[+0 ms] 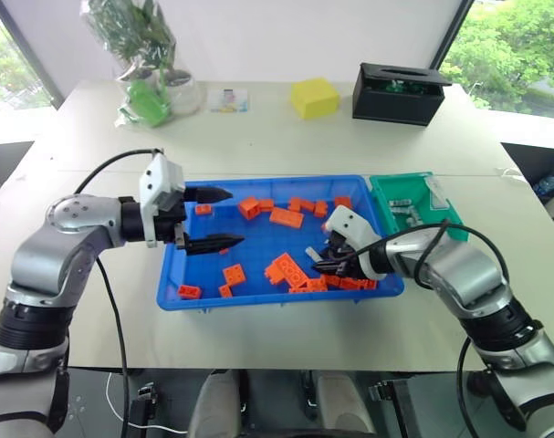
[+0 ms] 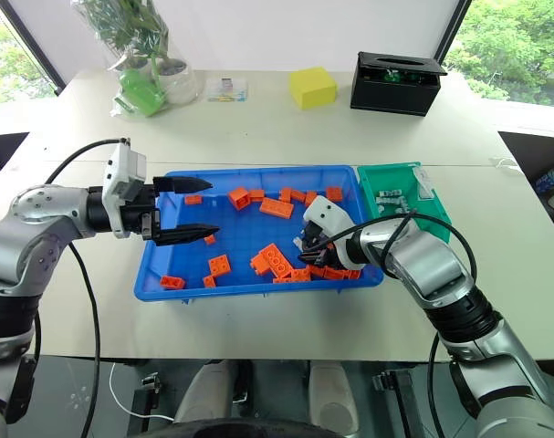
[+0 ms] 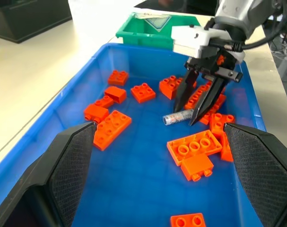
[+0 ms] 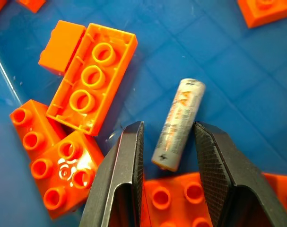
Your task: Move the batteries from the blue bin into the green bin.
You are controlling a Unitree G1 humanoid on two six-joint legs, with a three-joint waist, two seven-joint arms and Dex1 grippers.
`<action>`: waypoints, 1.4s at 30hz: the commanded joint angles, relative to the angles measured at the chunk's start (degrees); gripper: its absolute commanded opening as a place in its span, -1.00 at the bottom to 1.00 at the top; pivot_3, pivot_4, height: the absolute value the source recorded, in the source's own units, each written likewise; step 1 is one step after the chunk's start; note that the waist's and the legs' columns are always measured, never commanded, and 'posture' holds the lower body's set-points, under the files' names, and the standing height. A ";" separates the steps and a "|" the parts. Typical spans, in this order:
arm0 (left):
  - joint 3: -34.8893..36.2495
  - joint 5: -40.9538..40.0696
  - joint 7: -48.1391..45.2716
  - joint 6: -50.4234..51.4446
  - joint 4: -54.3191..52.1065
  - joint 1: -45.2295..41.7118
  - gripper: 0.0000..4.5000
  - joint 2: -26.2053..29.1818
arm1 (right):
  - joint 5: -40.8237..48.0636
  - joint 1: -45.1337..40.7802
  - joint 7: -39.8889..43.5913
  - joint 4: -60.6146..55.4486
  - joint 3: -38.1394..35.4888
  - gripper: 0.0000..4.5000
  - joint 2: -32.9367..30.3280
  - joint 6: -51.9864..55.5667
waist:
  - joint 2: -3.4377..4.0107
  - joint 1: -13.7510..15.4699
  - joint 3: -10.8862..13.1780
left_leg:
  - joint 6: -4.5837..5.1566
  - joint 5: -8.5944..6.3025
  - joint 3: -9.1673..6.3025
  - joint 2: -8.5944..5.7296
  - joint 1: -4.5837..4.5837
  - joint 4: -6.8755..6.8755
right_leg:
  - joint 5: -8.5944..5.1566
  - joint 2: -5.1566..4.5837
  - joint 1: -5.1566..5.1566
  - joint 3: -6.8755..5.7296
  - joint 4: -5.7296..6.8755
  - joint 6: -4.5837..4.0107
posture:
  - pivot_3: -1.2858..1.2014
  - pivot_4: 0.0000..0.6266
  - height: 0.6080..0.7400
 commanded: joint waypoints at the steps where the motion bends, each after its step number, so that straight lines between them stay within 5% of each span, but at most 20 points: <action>1: 0.41 0.47 -0.32 -0.94 -0.39 -1.10 1.00 0.22 | -1.25 0.57 -0.67 1.95 1.45 -0.67 1.05 -2.32 | -0.03 -0.05 -0.01 | 0.00 0.00 0.00 0.00 0.01 0.00 | 0.00 0.00 0.01 0.00 0.00 0.00 | 0.03 -0.52 0.93; 3: 0.42 0.53 -0.39 -0.96 -0.49 -1.02 1.00 0.24 | -1.45 0.19 -0.57 1.95 1.64 -0.99 1.27 -2.86 | -0.03 -0.05 -0.02 | 0.00 0.00 0.00 0.00 0.02 0.00 | 0.00 0.00 0.00 0.00 0.01 0.00 | 0.03 -0.52 0.93; 6: 0.60 0.49 -0.55 -0.87 -0.60 -0.70 1.00 0.37 | -0.39 -1.00 0.22 0.42 0.72 -0.98 1.03 -2.55 | -0.03 -0.01 -0.02 | 0.00 0.00 -0.01 0.00 0.02 0.00 | 0.00 0.01 0.01 -0.01 0.01 0.00 | 0.03 -0.52 0.93; 11: 0.97 0.20 -0.63 -0.64 -1.38 1.00 1.00 0.58 | 7.15 -6.85 1.10 -2.17 -11.76 -0.98 0.34 4.66 | -0.02 -0.01 0.00 | 0.00 0.00 0.01 0.01 0.00 0.00 | 0.01 -0.01 -0.03 0.01 0.02 0.01 | 0.03 -0.52 0.93; 15: 1.53 -0.13 -0.86 -0.56 -1.52 2.20 1.00 0.90 | 8.10 -8.05 3.52 3.14 -23.63 -0.98 -10.71 5.13 | -0.02 0.76 0.01 | 0.00 0.00 -0.03 0.01 -0.05 -0.01 | 0.00 -0.05 -0.03 -0.03 0.00 0.00 | 0.03 -0.52 0.93; 22: 2.76 -1.48 -2.32 -0.42 -0.05 1.90 1.00 1.46 | 4.76 1.13 3.47 11.17 -28.05 -0.98 -19.46 -1.86 | -0.04 1.06 0.00 | 0.07 -0.04 0.06 0.00 -0.12 -0.04 | -0.01 -0.06 0.05 -0.04 -0.45 -0.03 | 0.03 -0.52 0.93; 29: 4.65 -2.65 -3.40 -0.22 1.21 2.59 1.00 1.89 | 2.04 2.40 3.83 16.40 -27.84 0.55 -18.66 -14.21 | -0.01 -0.10 0.02 | 0.07 -0.04 0.10 0.00 -0.12 -0.04 | 0.02 -0.02 0.01 0.00 -0.43 0.04 | 0.03 -0.52 0.93; 36: 8.40 -2.45 -5.48 -0.87 3.89 3.92 1.00 5.46 | -0.95 5.77 23.25 30.93 -31.71 0.55 -28.59 -46.18 | 0.01 0.16 0.03 | 0.08 -0.04 0.20 -0.01 -0.15 -0.05 | 0.05 -0.01 0.06 -0.01 -0.50 0.11 | 0.03 -0.52 0.93; 42: 14.90 -2.31 -12.06 -1.17 10.51 8.03 1.00 14.49 | -3.51 6.56 35.25 49.60 -32.44 0.55 -34.65 -65.10 | 0.02 -0.40 0.04 | 0.08 -0.05 0.33 0.04 -0.03 -0.08 | -0.01 -0.01 0.07 0.00 -0.51 0.01 | 0.03 -0.52 0.93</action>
